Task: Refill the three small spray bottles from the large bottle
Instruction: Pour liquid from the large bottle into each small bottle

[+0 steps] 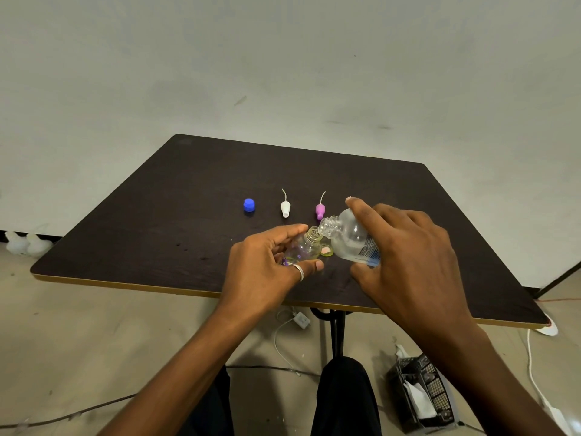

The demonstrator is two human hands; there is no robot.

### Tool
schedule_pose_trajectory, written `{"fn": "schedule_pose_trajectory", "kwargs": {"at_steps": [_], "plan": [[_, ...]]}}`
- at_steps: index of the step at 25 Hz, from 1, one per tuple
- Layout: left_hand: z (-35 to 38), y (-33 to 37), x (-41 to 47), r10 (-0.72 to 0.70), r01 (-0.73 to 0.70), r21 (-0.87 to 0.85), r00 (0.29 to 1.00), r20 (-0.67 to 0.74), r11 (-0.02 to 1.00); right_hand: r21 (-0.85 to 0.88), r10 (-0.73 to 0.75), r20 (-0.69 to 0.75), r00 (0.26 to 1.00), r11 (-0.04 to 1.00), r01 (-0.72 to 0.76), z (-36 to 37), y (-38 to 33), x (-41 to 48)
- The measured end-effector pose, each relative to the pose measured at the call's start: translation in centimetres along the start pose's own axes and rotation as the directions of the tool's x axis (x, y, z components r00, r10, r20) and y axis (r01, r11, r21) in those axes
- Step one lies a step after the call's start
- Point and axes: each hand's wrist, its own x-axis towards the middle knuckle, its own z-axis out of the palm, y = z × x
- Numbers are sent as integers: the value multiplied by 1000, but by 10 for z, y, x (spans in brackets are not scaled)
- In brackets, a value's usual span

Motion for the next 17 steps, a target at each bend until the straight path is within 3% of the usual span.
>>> {"fn": "schedule_pose_trajectory", "kwargs": {"at_steps": [17], "plan": [[1, -16, -4, -48, 49, -23, 998, 28, 999, -16, -4, 23, 1000, 1000, 4, 18, -5, -3]]}}
